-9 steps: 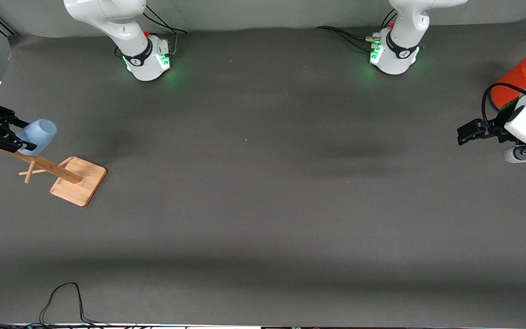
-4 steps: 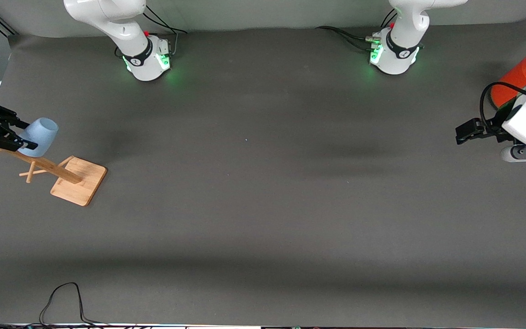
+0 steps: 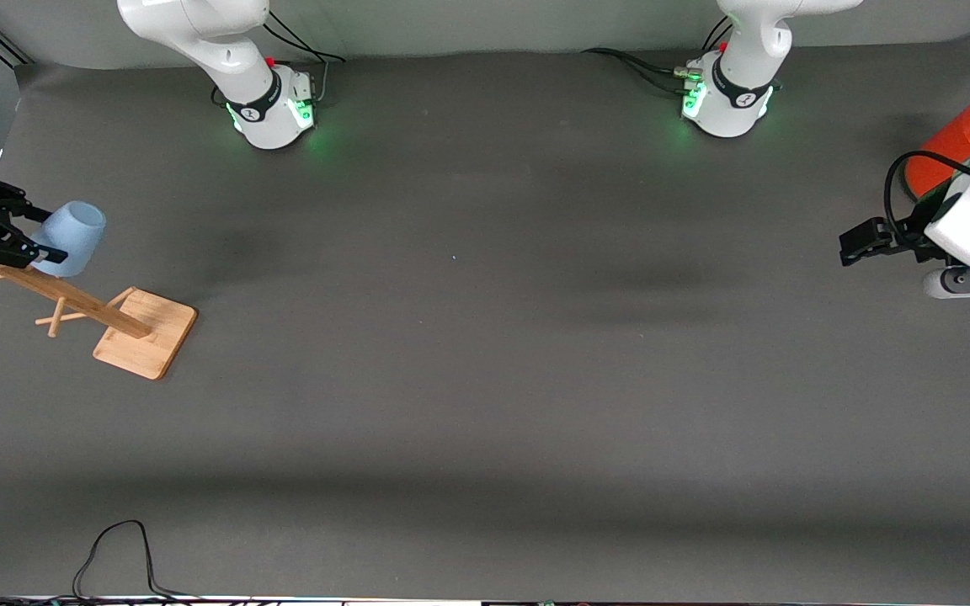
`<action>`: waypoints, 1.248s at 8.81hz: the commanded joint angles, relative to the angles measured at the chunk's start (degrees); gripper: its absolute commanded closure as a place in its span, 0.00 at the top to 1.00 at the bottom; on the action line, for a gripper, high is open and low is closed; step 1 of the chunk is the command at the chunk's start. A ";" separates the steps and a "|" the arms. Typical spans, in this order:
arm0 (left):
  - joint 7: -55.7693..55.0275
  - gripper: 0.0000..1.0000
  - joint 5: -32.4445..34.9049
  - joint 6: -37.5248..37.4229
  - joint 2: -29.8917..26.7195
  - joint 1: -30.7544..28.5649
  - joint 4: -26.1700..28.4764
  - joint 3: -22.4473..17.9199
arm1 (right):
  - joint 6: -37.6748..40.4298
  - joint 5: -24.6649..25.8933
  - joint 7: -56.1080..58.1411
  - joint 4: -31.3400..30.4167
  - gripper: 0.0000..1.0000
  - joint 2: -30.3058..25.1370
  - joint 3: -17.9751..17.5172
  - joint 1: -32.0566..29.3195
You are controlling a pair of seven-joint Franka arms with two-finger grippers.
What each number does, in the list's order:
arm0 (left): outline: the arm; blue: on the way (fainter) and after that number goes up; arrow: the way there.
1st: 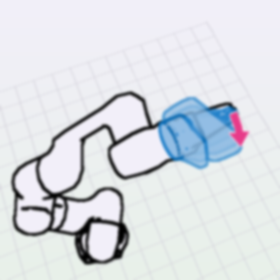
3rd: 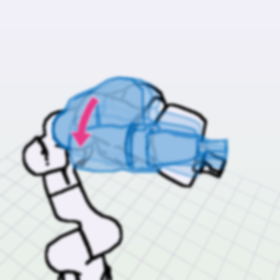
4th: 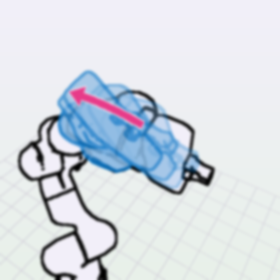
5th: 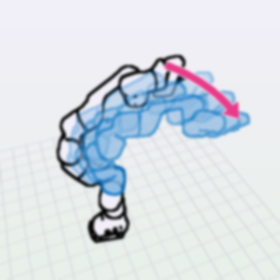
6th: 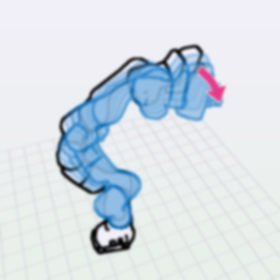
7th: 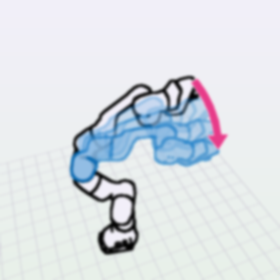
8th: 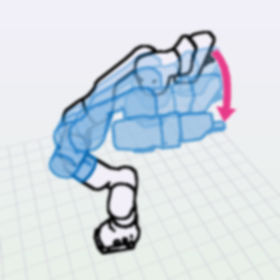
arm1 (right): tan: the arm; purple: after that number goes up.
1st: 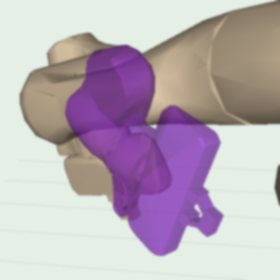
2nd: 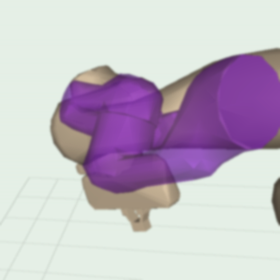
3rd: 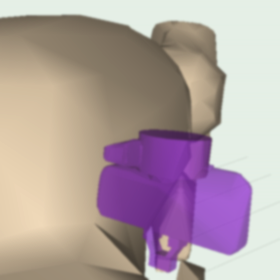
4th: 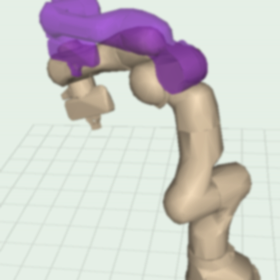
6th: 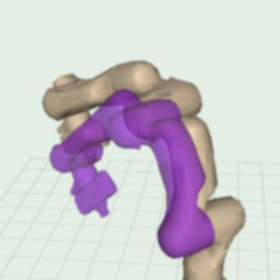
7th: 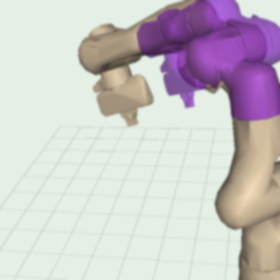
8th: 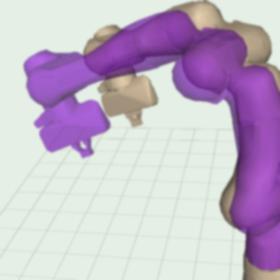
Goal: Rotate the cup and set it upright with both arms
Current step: 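Lift the blue cup off the wooden peg with the right gripper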
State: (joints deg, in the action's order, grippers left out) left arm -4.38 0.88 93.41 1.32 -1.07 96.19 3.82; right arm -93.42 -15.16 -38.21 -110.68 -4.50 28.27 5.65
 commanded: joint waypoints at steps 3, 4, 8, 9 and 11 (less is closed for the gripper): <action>0.25 1.00 0.61 -0.43 -1.41 0.54 0.58 0.05 | 0.79 -3.81 -19.04 3.71 0.52 -1.48 -14.08 0.42; 0.25 1.00 0.61 -0.43 -1.41 0.54 0.58 0.05 | -0.96 -4.87 -22.66 4.24 0.52 -1.04 -18.39 0.42; 0.25 1.00 0.61 -0.51 -1.41 0.54 0.58 0.05 | -14.31 -0.34 -39.35 4.95 0.52 5.27 -38.51 0.42; 0.25 1.00 0.61 -0.51 -1.41 0.54 0.58 0.05 | -16.16 1.08 -44.62 6.26 0.52 7.64 -43.52 0.50; 0.25 1.00 0.61 -0.51 -1.41 0.54 0.58 0.05 | -20.82 8.96 -57.44 8.81 0.52 13.69 -53.27 0.59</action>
State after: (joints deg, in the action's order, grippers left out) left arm -4.36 0.91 93.38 1.29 -1.00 96.15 4.10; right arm -112.90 -10.63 -88.81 -105.72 4.48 -20.23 6.61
